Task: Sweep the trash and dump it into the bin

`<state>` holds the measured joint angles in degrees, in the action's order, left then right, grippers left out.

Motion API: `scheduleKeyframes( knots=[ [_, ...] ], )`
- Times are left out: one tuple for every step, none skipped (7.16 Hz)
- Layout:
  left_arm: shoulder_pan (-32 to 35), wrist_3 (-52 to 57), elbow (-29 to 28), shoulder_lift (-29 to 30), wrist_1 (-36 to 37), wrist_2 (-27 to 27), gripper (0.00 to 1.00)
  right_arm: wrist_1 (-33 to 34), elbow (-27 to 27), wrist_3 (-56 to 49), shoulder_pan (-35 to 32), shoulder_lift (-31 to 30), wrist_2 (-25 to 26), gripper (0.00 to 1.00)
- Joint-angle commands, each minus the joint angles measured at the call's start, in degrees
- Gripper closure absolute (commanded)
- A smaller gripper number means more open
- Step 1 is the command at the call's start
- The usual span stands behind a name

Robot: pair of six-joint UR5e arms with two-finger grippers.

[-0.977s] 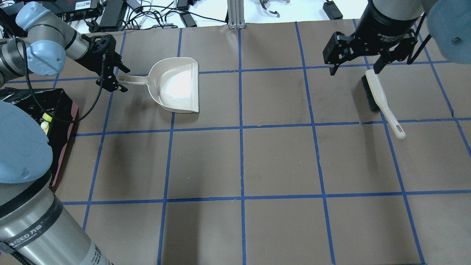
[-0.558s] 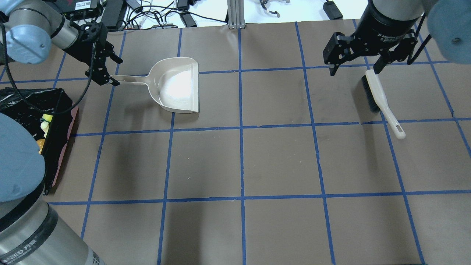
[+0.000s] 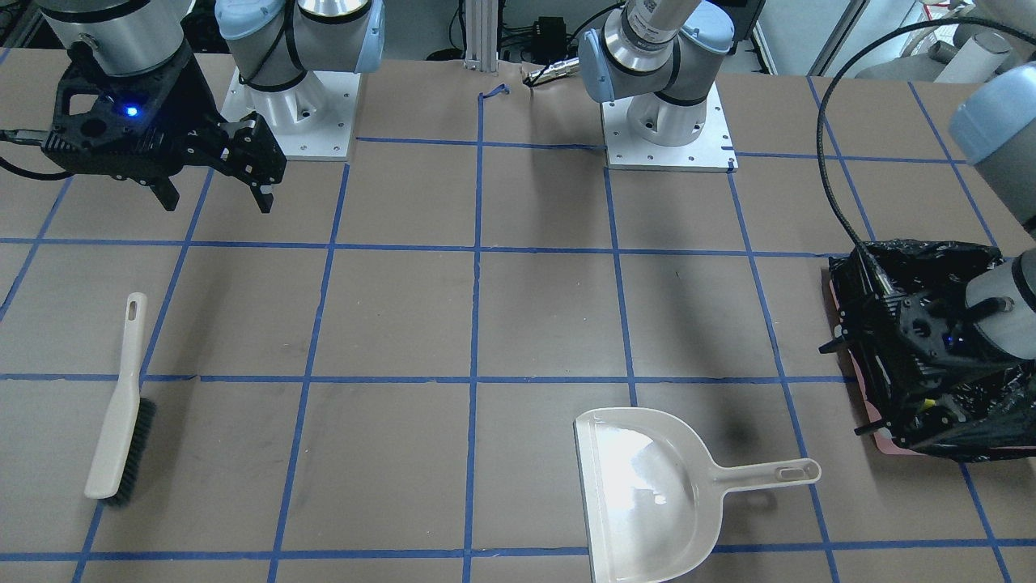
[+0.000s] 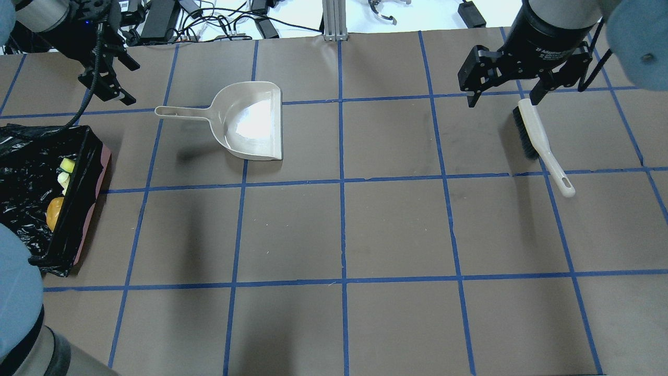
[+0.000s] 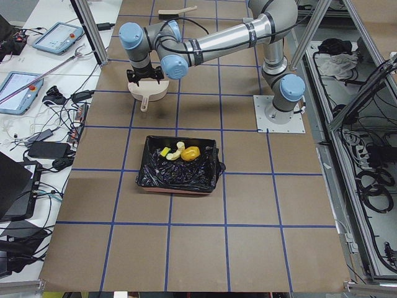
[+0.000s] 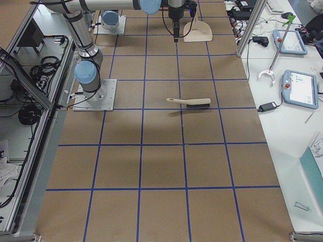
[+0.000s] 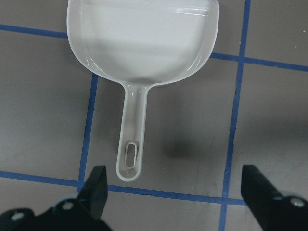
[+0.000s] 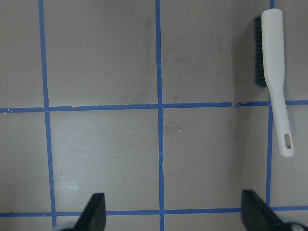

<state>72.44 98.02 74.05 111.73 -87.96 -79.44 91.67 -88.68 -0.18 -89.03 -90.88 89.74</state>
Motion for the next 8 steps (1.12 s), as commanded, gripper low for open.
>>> scheduleKeyframes(
  knots=[
    [6.3,-8.7,0.0,-3.0,-0.9,-4.4,0.0,0.0,0.0,0.0,0.0,0.0,0.0,0.0],
    [7.7,-15.7,0.4,-3.5,-1.1,-3.7,0.0,0.0,0.0,0.0,0.0,0.0,0.0,0.0],
    [8.9,-18.2,0.4,-3.6,-1.2,-3.4,0.0,-0.1,0.0,0.0,0.0,0.0,0.0,0.0],
    [11.3,-24.5,0.6,-3.9,-1.1,-3.4,0.0,-0.1,0.0,0.0,0.0,0.0,0.0,0.0],
    [12.7,-26.8,0.6,-3.2,-0.1,-4.1,0.0,-0.1,0.0,0.0,0.0,-0.1,0.0,0.0],
    [13.9,-32.2,0.6,-3.6,-0.1,-4.0,0.0,-0.1,0.0,0.0,0.0,0.0,0.0,0.0],
    [15.2,-35.1,0.6,-4.1,-0.2,-4.2,0.0,-0.2,0.0,0.0,0.0,0.0,0.0,0.0],
    [15.8,-40.1,0.8,-5.6,-0.9,-4.4,0.0,-0.2,0.0,0.0,0.0,0.0,0.0,0.0]
  ],
)
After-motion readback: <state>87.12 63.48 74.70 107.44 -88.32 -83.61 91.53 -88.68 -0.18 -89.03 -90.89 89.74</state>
